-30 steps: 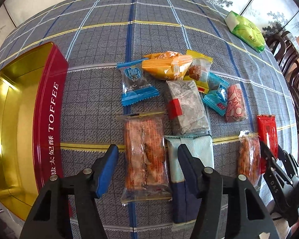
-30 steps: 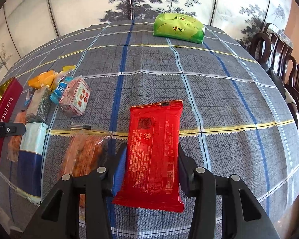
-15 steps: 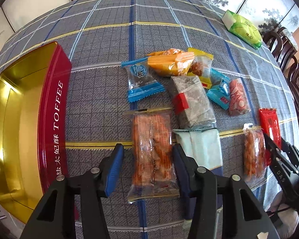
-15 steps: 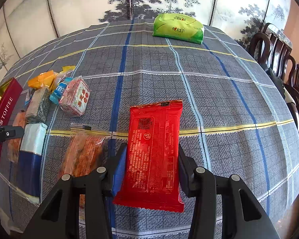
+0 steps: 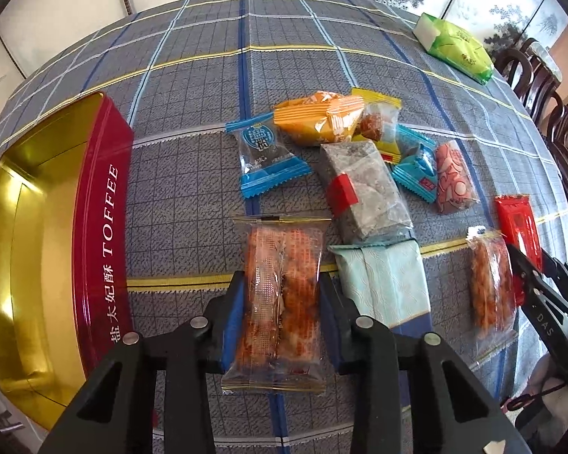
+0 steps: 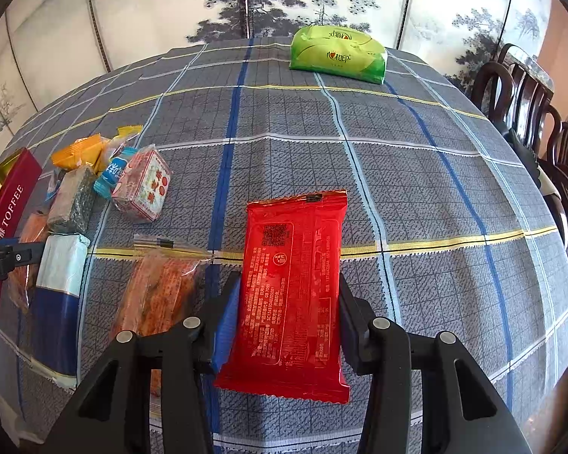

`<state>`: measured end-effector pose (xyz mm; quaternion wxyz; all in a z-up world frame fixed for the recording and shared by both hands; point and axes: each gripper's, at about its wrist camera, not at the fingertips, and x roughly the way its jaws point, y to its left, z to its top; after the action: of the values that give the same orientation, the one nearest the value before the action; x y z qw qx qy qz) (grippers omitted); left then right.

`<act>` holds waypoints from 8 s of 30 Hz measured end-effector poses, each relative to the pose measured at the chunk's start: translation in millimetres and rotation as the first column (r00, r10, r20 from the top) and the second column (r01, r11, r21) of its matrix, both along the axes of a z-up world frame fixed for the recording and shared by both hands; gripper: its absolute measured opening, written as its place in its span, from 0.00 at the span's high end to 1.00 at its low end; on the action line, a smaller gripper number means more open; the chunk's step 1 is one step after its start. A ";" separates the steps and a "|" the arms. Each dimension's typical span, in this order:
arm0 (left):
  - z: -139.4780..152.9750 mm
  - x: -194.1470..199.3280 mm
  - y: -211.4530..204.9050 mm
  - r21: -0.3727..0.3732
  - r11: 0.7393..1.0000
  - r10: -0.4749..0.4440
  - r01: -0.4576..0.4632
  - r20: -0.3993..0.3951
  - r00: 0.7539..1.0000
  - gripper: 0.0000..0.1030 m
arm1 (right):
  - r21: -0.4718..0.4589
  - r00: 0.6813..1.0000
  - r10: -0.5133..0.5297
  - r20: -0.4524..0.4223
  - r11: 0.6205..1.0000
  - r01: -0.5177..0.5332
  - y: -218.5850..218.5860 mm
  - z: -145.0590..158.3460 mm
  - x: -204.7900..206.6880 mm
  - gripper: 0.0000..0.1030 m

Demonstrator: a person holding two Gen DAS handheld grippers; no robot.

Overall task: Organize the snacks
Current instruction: 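Carry the pastry bag into the gold tin and open the left tool, then carry the red packet into the gold tin beside the pastry bag, release, then grasp the second clear orange pastry bag with the right tool, then grasp the blue-and-white packet with the left tool while the right tool holds the pastry bag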

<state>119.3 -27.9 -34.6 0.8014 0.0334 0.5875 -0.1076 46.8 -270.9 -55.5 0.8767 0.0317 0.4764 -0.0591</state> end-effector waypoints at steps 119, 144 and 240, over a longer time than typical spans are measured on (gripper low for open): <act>53.3 -110.8 353.2 -0.022 0.825 0.559 -0.565 0.188 0.808 0.22 | 0.202 0.878 0.471 -0.089 0.872 -0.447 379.9 26.6 52.6 0.58; 69.1 -106.1 286.1 -0.022 0.895 0.440 -0.445 0.199 0.876 0.22 | 0.251 0.912 0.410 0.027 0.880 -0.403 294.8 68.7 26.7 0.57; 1.1 -68.0 -42.9 0.093 0.981 -0.179 0.172 0.079 0.981 0.55 | -0.016 0.992 -0.021 0.124 1.000 0.024 -22.6 -4.6 50.2 0.59</act>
<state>51.3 -70.9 -33.5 0.8114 0.1242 0.5508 -0.1510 97.0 -293.6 -60.1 0.9041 0.0330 0.4202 -0.0710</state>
